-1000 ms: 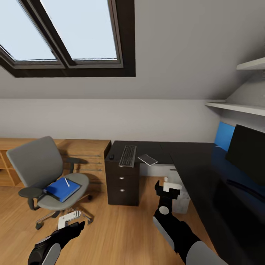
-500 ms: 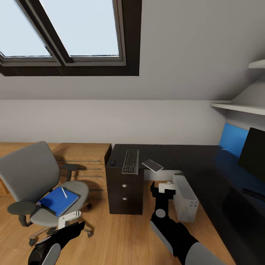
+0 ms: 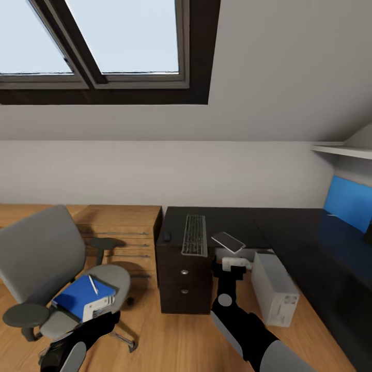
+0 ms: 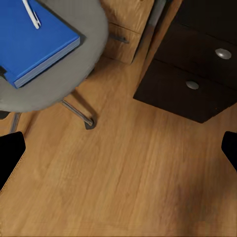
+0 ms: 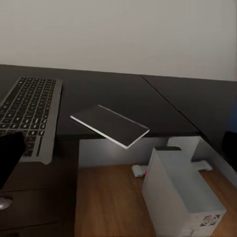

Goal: In the bedroom, organize the workspace by keeping the computer under the desk, ensuring the monitor is on the desk, placing the keyboard on the desk next to the monitor, placing the mouse on the desk next to the keyboard, moving the folder from the swivel chair onto the desk next to the mouse, stacking the notebook on top of the folder with the pen on top of the notebook, and positioning the swivel chair next to the desk.

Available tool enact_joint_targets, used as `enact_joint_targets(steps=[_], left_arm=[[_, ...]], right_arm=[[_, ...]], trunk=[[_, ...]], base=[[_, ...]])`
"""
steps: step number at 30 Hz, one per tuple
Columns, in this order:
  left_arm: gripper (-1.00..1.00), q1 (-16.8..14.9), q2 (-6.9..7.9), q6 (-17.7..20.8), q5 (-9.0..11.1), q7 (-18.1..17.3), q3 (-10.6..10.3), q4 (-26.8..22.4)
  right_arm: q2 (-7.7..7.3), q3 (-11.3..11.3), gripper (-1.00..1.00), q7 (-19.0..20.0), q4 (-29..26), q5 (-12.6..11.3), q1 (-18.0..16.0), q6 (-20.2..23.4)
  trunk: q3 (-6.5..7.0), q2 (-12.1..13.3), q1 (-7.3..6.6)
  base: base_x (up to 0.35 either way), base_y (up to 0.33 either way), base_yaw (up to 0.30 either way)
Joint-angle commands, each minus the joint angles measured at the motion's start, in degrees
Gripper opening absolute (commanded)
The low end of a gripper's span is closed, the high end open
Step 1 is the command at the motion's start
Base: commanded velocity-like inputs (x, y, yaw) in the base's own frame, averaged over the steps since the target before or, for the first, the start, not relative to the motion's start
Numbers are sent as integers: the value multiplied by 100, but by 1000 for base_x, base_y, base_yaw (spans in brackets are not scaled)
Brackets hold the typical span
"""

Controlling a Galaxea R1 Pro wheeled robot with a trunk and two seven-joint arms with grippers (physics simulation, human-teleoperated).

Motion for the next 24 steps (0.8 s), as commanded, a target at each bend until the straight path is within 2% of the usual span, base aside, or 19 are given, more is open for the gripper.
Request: enact_joint_targets(steps=[1, 9, 14, 15, 19, 20, 23, 24], left_arm=[[100, -4, 6, 6, 60, 57, -17, -5], [100, -4, 1, 13, 67, 54, -92, 0], [100, -4, 6, 13, 61, 37, -286, -23], [100, -4, 6, 15, 66, 22, -419, -193], [100, -4, -1, 21, 68, 37, -471, -253], [100, -4, -97, 15, 60, 57, -464, -292], [100, -4, -98, 15, 60, 83, -466, -294], [100, -4, -98, 16, 60, 96, -468, -295]], right_arm=[[-2, 24, 100, -26, 6, -64, -9, -55], [-2, 12, 100, -26, 9, -72, -9, -73], [-2, 23, 100, -26, 0, -56, -9, -292], [-2, 26, 100, -31, -1, -59, -9, -332], [-2, 25, 100, -34, -6, -54, -9, -341], [-7, 8, 100, -27, -22, -108, -9, -477], [-7, -23, 100, 110, -19, -277, -9, -513], [-9, -54, 100, 296, -14, -512, -9, -521]], trunk=[[-7, -5, 4], [-7, -5, 4], [-7, -5, 4], [-25, -45, 26], [-97, -206, 114], [-115, -246, 136], [-169, -366, 202], [-187, -406, 224]], base=[[297, 225, 0], [257, 193, 0], [52, 38, 0], [2, 1, 0], [0, 0, 0], [0, 0, 0], [0, 0, 0], [0, 0, 0]])
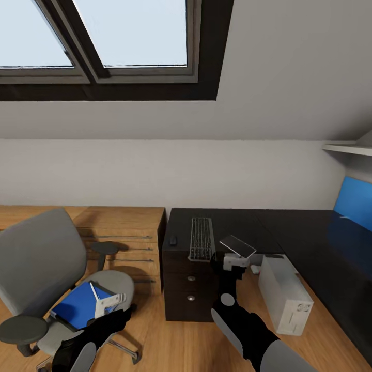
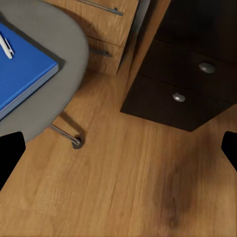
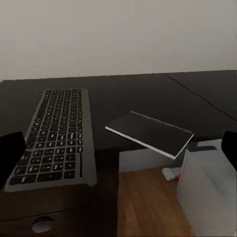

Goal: In the bedroom, organize the workspace by keeping the computer under the desk, ensuring the monitor is on the desk, placing the keyboard on the desk next to the monitor, placing the mouse on the desk next to the keyboard, moving the folder from the swivel chair onto the desk next to the mouse, stacking the notebook on top of the folder with the pen on top of the notebook, and positioning the swivel chair next to the desk.

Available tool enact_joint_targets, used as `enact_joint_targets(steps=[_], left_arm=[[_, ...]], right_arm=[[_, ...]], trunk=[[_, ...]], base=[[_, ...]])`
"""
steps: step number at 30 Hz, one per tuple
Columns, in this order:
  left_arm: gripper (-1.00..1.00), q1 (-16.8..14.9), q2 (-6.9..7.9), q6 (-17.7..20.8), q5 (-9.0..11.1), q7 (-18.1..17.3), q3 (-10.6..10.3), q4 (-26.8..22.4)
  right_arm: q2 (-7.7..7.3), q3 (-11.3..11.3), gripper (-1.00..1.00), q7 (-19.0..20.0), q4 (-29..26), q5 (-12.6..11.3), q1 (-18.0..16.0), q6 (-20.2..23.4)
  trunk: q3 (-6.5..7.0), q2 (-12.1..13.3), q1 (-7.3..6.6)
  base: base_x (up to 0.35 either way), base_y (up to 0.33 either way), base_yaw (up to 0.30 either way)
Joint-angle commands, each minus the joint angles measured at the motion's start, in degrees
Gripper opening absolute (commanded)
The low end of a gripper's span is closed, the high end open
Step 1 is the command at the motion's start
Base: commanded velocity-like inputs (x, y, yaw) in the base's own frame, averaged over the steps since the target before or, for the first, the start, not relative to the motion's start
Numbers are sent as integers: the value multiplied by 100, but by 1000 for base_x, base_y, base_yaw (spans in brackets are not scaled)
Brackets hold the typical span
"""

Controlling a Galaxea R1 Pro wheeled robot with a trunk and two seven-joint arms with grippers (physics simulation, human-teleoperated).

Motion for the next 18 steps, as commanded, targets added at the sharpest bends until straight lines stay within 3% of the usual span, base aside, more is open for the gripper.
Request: enact_joint_targets(steps=[1, 3, 4, 5, 6, 10, 13, 18], left_arm=[[100, -5, 5, 7, 60, 78, -23, -8], [100, -5, 5, 8, 60, 80, -23, -8], [100, -5, 5, 9, 60, 81, -24, -8], [100, -5, 3, 8, 60, 81, -26, -8], [100, -5, -6, 7, 60, 83, -32, -8], [100, -5, -70, 6, 54, 147, -35, -8], [100, -5, -114, 6, 57, 331, -39, -8], [100, -5, -132, 6, 59, 521, -148, -8]], right_arm=[[-86, -183, 100, 1543, 27, -1929, -9, -25], [-132, -205, 100, 2001, 88, -2412, -9, -21], [-179, -222, 100, 2424, 193, -2844, -9, -18], [-201, -228, 100, 2614, 258, -3041, -9, -17], [-234, -242, 100, 2939, 397, -3413, -9, -15], [-279, -302, 100, 3436, 703, -4382, -9, -13], [-291, -319, 100, 3559, 778, -4847, -9, -29], [-291, -318, 100, 3612, 819, -5043, -9, -90]], trunk=[[-26, -47, 23], [-62, -127, 67], [-80, -167, 89], [-98, -207, 111], [-116, -247, 133], [-187, -408, 221], [-241, -528, 287], [-331, -728, 396]], base=[[0, 0, 0], [0, 0, 0], [0, 0, 0], [0, 0, 0], [0, 0, 0], [0, 0, 0], [0, 0, 0], [0, 0, 0]])
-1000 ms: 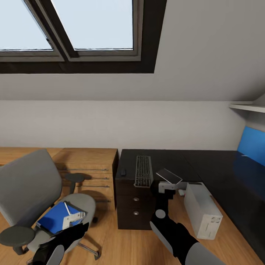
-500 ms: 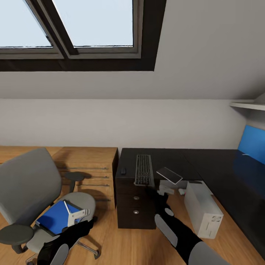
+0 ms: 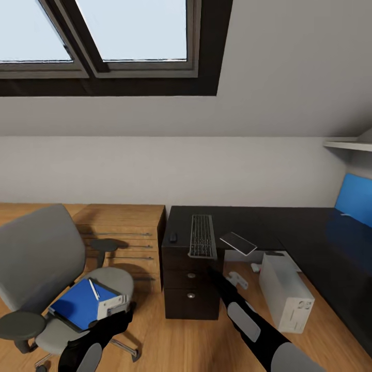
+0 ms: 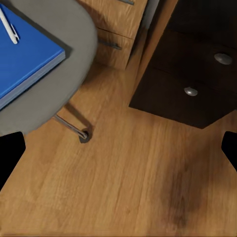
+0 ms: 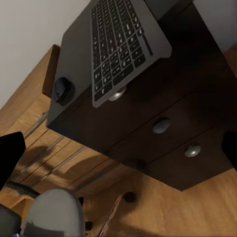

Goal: In the bedroom, organize the workspace by keeping the computer under the desk, ensuring the monitor is on the desk, placing the keyboard on the desk next to the monitor, placing the mouse on the desk next to the keyboard, moving the folder from the swivel chair onto the desk next to the mouse, stacking the notebook on top of the folder with the pen on top of the notebook, and positioning the swivel chair next to the desk.

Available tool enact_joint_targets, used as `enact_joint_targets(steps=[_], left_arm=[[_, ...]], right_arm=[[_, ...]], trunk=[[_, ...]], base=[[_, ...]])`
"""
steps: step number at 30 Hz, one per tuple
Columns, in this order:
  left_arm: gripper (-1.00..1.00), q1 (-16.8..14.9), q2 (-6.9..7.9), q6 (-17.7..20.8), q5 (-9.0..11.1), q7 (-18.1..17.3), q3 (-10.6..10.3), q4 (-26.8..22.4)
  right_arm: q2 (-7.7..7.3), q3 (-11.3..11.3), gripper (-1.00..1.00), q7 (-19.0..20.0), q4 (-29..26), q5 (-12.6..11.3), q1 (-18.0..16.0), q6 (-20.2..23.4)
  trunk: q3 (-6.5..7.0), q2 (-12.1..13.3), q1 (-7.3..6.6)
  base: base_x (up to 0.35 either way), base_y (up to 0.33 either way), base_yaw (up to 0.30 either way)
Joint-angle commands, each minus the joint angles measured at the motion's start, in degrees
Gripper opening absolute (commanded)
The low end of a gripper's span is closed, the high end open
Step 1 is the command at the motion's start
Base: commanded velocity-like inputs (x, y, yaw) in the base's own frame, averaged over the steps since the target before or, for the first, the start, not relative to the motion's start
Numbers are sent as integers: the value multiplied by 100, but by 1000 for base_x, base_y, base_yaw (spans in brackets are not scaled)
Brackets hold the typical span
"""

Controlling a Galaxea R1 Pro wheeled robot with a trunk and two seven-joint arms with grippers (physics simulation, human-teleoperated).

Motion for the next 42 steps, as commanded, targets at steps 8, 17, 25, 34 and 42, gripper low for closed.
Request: enact_joint_targets(steps=[8, 17, 25, 34, 42], left_arm=[[100, -5, 2, -7, 56, 113, -268, -7], [100, -5, 2, -11, 51, 118, -295, -5], [100, -5, 2, -11, 55, 122, -303, 1], [100, -5, 2, -11, 53, 122, -311, 2], [100, -5, -2, -11, 55, 122, -326, 2]], right_arm=[[-4, 74, 100, -3, 218, -3, -8, -259], [0, 29, 100, -4, 358, 762, -8, -261], [0, -796, 100, 60, 372, 628, -8, -205], [-7, -1205, 100, 919, 361, 540, -8, 218], [-1, -1239, 100, 1298, 361, 514, -8, 373]], trunk=[[-151, -327, 177], [-313, -688, 374], [-456, -1009, 550], [-618, -1370, 748], [-762, -1690, 923]], base=[[0, 0, 0], [0, 0, 0], [0, 0, 0], [0, 0, 0], [0, 0, 0]])
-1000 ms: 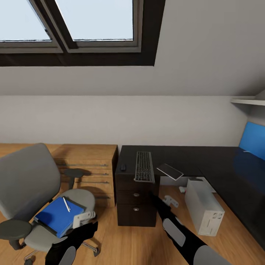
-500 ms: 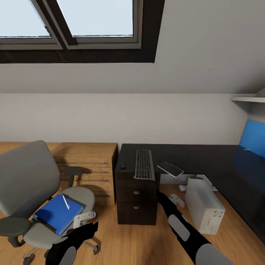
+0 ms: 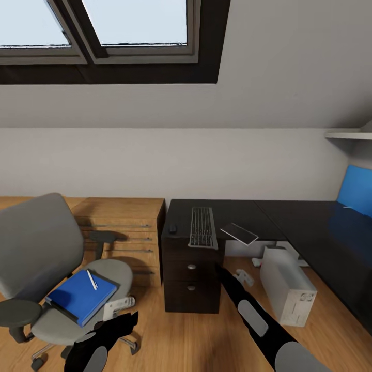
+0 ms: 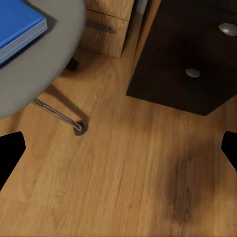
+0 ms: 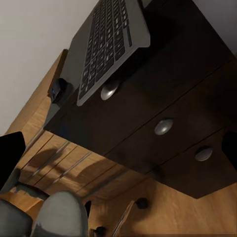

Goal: In the bedroom, organize the workspace by keeping the computer under the desk, ensuring the monitor is on the desk, placing the keyboard on the desk next to the monitor, placing the mouse on the desk next to the keyboard, moving the folder from the swivel chair onto the desk next to the mouse, stacking the notebook on top of the folder with the pen on top of the notebook, and positioning the swivel chair next to the desk.

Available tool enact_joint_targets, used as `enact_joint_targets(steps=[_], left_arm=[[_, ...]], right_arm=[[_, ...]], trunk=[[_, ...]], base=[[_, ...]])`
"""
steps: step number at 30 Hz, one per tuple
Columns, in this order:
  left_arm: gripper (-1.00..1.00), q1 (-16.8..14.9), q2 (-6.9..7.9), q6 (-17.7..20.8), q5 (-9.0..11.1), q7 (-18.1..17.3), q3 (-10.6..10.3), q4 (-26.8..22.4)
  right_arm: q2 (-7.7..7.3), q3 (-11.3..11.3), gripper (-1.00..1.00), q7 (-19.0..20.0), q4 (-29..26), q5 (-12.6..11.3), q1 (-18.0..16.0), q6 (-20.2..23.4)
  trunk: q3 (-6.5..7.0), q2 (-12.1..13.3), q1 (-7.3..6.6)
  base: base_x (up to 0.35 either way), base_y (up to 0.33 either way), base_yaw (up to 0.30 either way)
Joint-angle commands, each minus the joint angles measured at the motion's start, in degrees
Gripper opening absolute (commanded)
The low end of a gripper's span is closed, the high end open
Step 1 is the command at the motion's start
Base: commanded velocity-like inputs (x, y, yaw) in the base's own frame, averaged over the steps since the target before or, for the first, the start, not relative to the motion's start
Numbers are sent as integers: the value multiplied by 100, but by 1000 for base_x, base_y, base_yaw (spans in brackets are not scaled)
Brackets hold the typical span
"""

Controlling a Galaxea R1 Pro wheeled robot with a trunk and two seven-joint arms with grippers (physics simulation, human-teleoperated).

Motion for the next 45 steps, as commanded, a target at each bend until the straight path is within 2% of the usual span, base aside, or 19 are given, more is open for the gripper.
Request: enact_joint_targets(steps=[1, 9, 14, 16, 19, 22, 24, 29, 31, 35, 36, 37, 41, 43, 45], left_arm=[[100, -5, 7, 5, 57, 59, -23, -6], [100, -5, 10, 5, 53, 59, -98, -6], [100, -5, 10, 5, 52, 59, -109, -6], [100, -5, 10, 5, 52, 59, -112, -6], [100, -5, 10, 5, 52, 57, -114, -12], [100, -5, 10, 5, 52, 49, -114, -14], [100, -5, 10, 5, 52, 45, -114, -15], [100, -5, 10, 5, 52, 42, -114, -15], [100, -5, 10, 5, 52, 47, -114, -15], [100, -5, 10, 5, 56, 49, -154, -14], [100, -5, 10, 5, 55, 50, -186, -13], [100, -5, 10, 5, 53, 57, -245, -9], [100, -5, 10, 5, 53, 109, -269, -7], [100, -5, 10, 5, 57, 188, -281, -7], [100, -5, 10, 5, 58, 202, -286, -7]], right_arm=[[2, 27, 100, 23, 13, -64, -7, -21], [40, 25, 100, -32, 35, -42, -7, 35], [40, -61, 100, -56, 45, -52, -7, 30], [36, -213, 100, -53, 47, -64, -7, 38], [30, -572, 100, -8, 27, -79, -7, 83], [31, -700, 100, 85, 13, -83, -7, 153], [24, -741, 100, 227, -48, -112, -7, 203], [33, -749, 100, 615, -110, -376, -7, 522], [41, -749, 100, 770, -128, -480, -7, 886], [62, -731, 100, 803, -140, -488, -7, 939], [86, -728, 100, 801, -142, -479, -7, 903], [193, -726, 100, 794, -144, -470, -7, 627], [340, -723, 100, 787, -148, -475, -7, 145], [527, -731, 100, 772, -136, -488, -7, -385], [590, -728, 100, 728, -129, -491, -7, -528]], trunk=[[-25, -45, 22], [-168, -366, 198], [-258, -566, 308], [-294, -647, 352], [-348, -767, 418], [-402, -887, 483], [-438, -967, 527], [-527, -1168, 637], [-563, -1248, 681], [-635, -1409, 769], [-653, -1449, 791], [-671, -1489, 813], [-743, -1649, 901], [-779, -1729, 945], [-815, -1810, 989]], base=[[0, 0, 0], [0, 0, 0], [0, 0, 0], [0, 0, 0], [0, 0, 0], [0, 0, 0], [0, 0, 0], [0, 0, 0], [0, 0, 0], [0, 0, 0], [0, 0, 0], [0, 0, 0], [0, 0, 0], [0, 0, 0], [0, 0, 0]])
